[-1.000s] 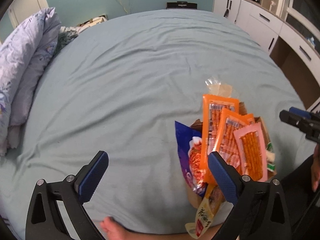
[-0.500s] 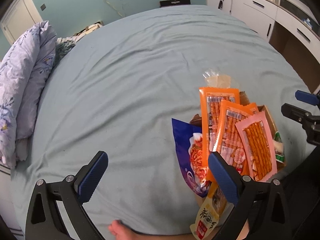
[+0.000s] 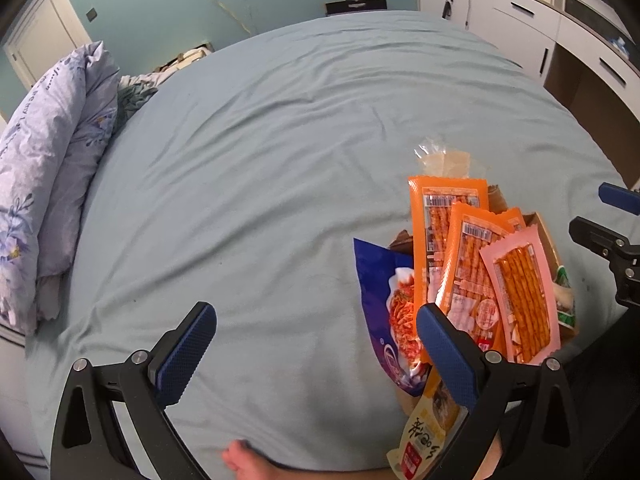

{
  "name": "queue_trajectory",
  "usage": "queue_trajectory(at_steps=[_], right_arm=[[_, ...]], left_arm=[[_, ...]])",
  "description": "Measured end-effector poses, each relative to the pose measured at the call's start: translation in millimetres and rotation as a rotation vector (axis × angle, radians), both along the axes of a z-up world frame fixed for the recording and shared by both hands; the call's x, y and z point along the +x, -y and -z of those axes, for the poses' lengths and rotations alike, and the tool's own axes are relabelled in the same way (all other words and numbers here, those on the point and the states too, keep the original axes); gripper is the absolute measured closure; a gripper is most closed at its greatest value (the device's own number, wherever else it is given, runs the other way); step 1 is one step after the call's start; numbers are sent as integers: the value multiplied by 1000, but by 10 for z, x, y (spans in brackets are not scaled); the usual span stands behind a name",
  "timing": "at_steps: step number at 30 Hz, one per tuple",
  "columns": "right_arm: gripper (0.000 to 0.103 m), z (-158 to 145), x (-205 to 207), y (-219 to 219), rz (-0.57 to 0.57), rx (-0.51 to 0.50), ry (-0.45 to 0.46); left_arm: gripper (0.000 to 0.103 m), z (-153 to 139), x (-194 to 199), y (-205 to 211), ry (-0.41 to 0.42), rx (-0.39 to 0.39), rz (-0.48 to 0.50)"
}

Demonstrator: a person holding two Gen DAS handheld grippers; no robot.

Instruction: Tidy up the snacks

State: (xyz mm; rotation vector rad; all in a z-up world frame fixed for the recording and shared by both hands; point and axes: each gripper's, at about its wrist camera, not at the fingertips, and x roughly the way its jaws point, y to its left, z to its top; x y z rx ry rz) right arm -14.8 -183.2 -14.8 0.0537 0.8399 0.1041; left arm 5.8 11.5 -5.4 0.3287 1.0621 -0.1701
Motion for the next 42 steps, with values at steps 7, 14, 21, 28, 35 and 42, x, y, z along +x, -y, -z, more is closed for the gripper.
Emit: queue_trajectory(at_steps=[7, 14, 21, 28, 35, 42], right_arm=[[22, -1, 6, 5, -3, -4, 2], [22, 4, 6, -1, -6, -9, 2], [22, 1, 8, 1, -7, -9, 1], [22, 1, 5, -12, -8, -15, 2], [22, 1, 5, -15, -8, -18, 3], [22, 0, 10, -23, -10, -23, 2]], left_arm=[[1, 9, 3, 5, 3, 3, -7], [1, 11, -3, -3, 4, 3, -11], [1, 14, -3, -4, 4, 8, -10], [1, 10, 4, -8, 8, 13, -15], [1, 17, -6, 1, 7, 16, -6], [1, 3, -21, 17, 12, 21, 6]])
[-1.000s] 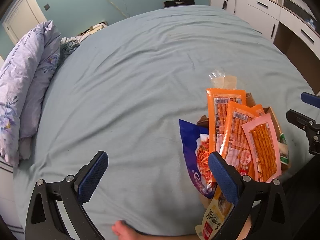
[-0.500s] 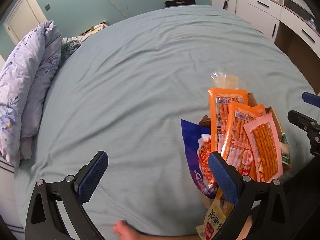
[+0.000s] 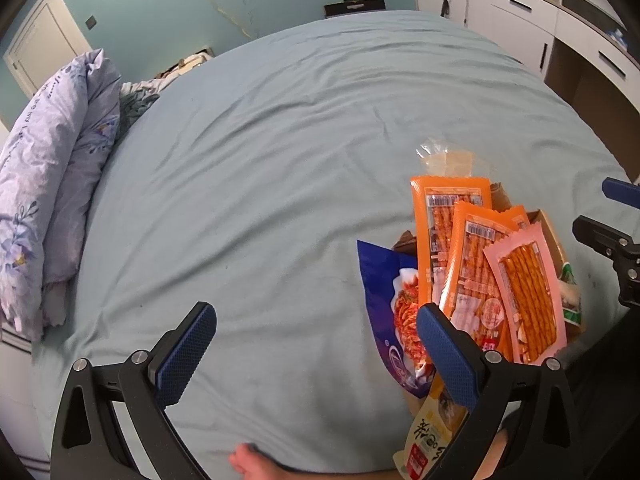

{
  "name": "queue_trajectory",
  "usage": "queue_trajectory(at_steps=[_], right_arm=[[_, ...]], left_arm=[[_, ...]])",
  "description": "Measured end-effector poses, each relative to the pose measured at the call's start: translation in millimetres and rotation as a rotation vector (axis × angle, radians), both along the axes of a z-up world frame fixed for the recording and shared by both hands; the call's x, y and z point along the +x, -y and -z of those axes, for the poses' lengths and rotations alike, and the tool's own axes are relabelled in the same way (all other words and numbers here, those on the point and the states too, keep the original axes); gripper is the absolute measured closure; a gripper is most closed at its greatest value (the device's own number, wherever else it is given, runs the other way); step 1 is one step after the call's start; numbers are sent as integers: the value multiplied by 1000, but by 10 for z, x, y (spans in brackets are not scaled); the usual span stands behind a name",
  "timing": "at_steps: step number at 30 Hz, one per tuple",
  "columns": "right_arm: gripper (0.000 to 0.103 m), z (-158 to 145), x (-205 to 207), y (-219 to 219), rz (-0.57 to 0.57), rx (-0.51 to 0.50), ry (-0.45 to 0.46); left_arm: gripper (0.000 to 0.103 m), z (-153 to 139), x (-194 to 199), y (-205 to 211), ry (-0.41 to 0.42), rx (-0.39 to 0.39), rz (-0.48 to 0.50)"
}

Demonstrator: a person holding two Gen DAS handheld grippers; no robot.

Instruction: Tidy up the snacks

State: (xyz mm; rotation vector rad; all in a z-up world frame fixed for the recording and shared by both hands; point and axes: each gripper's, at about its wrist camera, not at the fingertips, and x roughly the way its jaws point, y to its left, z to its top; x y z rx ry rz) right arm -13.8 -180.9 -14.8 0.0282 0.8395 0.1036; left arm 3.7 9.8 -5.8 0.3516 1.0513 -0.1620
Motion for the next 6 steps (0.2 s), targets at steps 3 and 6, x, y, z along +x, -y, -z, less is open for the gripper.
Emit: queue_trajectory(at_steps=[3, 6], right_arm=[[22, -1, -1, -7, 0, -3, 1], [22, 6, 1, -8, 0, -5, 0]], left_arm=[[1, -6, 10, -13, -8, -16, 1], [1, -17, 14, -27, -4, -19, -3]])
